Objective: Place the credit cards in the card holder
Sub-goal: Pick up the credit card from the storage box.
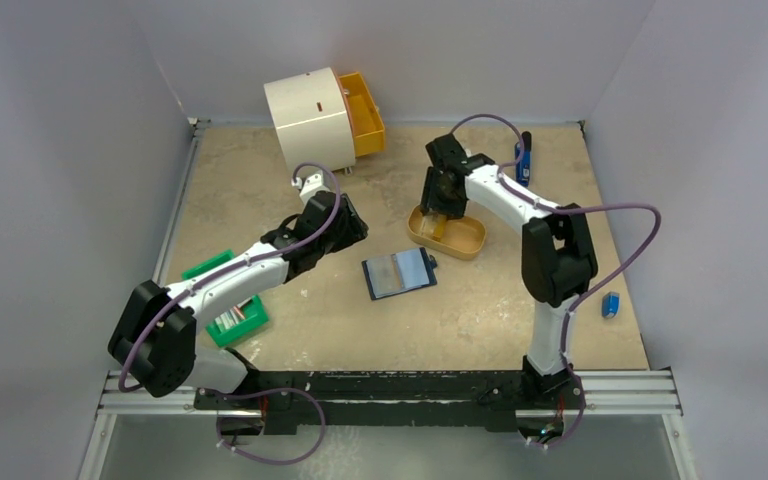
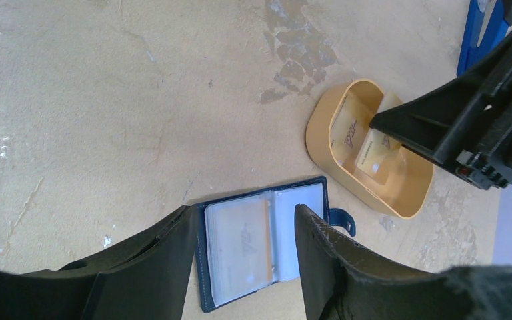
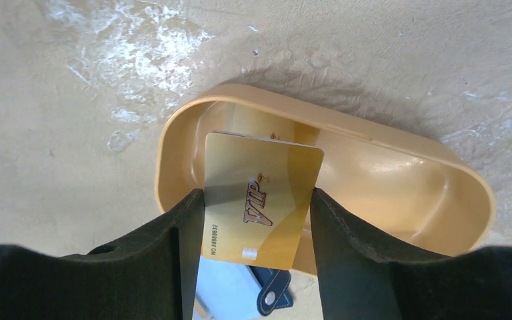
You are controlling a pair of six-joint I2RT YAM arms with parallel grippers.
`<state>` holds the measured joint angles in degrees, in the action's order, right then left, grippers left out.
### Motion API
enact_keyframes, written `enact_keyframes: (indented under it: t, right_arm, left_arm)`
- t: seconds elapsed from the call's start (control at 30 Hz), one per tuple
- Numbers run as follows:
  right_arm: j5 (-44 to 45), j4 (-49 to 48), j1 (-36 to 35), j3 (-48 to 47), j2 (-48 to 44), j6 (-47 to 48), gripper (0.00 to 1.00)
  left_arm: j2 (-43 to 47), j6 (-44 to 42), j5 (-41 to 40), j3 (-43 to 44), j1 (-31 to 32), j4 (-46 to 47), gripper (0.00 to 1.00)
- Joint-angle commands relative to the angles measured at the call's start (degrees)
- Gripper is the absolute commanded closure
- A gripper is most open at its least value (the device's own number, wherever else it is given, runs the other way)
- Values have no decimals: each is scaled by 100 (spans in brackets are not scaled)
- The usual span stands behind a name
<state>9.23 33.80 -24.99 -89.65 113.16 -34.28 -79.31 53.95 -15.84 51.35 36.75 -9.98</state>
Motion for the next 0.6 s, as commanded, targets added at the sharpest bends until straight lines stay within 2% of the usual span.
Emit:
enact_keyframes:
  t: [0.0, 0.17, 0.57]
  right_arm:
    - [16, 51, 31, 87, -374, -108, 60]
    - [15, -51, 121, 290, -574, -176, 60]
    - [-892, -524, 500, 866, -983, -468, 60]
  left_arm:
    - [55, -54, -75, 82, -36, 141, 46]
    - [73, -78, -130, 136, -42, 98, 46]
    - [-67, -32, -17, 190, -40, 187, 46]
